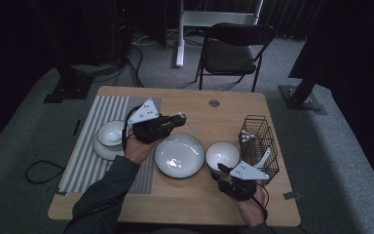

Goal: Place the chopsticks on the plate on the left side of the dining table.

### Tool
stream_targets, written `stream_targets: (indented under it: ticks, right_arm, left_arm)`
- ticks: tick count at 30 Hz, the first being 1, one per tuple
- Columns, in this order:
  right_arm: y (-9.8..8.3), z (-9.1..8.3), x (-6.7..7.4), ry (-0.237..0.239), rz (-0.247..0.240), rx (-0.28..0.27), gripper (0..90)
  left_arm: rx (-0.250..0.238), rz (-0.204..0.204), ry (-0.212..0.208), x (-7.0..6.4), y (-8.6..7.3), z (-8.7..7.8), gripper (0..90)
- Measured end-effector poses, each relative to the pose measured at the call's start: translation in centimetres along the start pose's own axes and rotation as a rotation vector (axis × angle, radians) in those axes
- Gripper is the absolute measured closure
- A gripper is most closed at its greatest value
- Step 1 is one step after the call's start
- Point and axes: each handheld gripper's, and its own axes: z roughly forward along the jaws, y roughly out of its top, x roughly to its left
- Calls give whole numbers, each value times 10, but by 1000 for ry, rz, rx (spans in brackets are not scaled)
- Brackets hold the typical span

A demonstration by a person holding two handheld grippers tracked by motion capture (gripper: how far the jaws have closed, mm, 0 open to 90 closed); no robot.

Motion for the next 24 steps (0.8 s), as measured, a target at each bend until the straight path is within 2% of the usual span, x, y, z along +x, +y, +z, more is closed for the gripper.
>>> stream_targets:
  ticks: [8, 16, 24]
  right_arm:
    - [11, 4, 4, 14, -34, -7, 597]
    - [24, 18, 7, 46, -79, 9, 606]
    - [37, 32, 13, 84, -123, 15, 605]
  left_arm:
    - [-11, -27, 12, 10, -5, -20, 849]
    - [-9, -48, 33, 21, -16, -43, 848]
    - [0, -59, 39, 25, -25, -55, 848]
